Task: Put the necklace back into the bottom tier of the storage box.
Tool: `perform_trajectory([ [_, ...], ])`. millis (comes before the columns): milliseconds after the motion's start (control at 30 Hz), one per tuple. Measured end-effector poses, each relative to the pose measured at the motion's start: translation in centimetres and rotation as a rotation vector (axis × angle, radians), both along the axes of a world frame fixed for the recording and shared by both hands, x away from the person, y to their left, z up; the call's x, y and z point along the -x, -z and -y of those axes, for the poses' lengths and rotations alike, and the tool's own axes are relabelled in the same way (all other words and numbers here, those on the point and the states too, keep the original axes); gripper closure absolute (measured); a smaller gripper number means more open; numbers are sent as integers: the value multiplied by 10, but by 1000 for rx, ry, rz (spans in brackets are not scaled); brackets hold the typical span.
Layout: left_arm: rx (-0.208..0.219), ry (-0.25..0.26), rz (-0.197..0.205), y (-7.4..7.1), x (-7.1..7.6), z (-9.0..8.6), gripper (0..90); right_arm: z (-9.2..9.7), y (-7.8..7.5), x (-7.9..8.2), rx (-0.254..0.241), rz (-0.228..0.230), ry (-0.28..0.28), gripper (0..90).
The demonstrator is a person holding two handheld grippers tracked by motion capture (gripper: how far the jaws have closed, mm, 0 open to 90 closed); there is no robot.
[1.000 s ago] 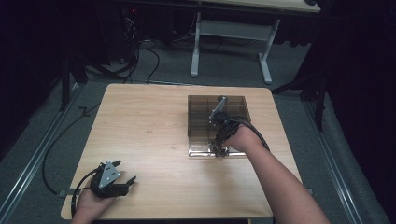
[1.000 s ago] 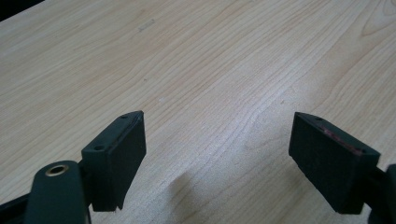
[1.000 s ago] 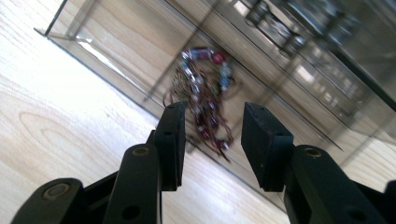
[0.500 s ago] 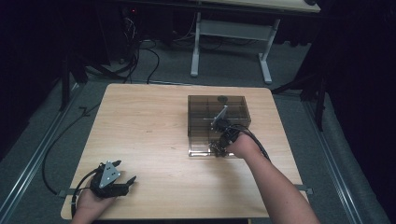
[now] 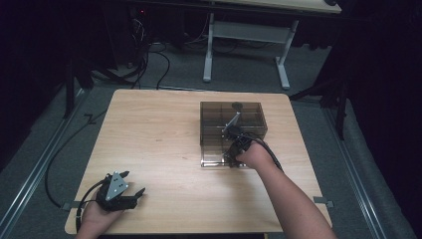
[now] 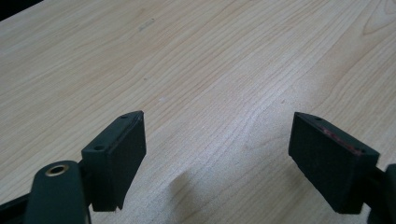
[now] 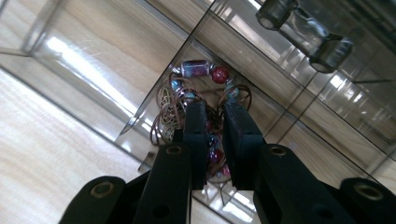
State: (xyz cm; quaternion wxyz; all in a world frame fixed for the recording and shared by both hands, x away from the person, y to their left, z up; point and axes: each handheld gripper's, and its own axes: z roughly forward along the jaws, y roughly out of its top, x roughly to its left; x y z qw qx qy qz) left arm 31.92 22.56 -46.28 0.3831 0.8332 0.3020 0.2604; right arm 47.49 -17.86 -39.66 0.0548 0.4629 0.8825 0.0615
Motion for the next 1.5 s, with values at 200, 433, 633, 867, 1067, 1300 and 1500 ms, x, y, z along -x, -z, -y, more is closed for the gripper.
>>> perform_trajectory([
  [200, -3, -3, 1, 0, 0, 0, 194, 1, -10, 2, -10, 12, -11, 806],
  [433, -3, -2, -1, 0, 0, 0, 194, -10, -9, 6, -21, -6, -48, 893],
  [633, 1, 0, -1, 0, 0, 0, 194, -18, 6, 6, 13, -39, -64, 885],
  [867, -1, 0, -1, 0, 0, 0, 194, -13, -13, 6, -24, -13, -41, 835],
  [1067, 0, -1, 0, 0, 0, 0, 194, -5, -24, 7, -35, 3, -39, 831],
  [1300, 2, 0, 0, 0, 0, 0, 193, -1, -25, 8, -52, 2, -26, 822],
  [1500, 4, 3, 1, 0, 0, 0, 193, 2, -21, 16, -59, -21, 5, 805],
])
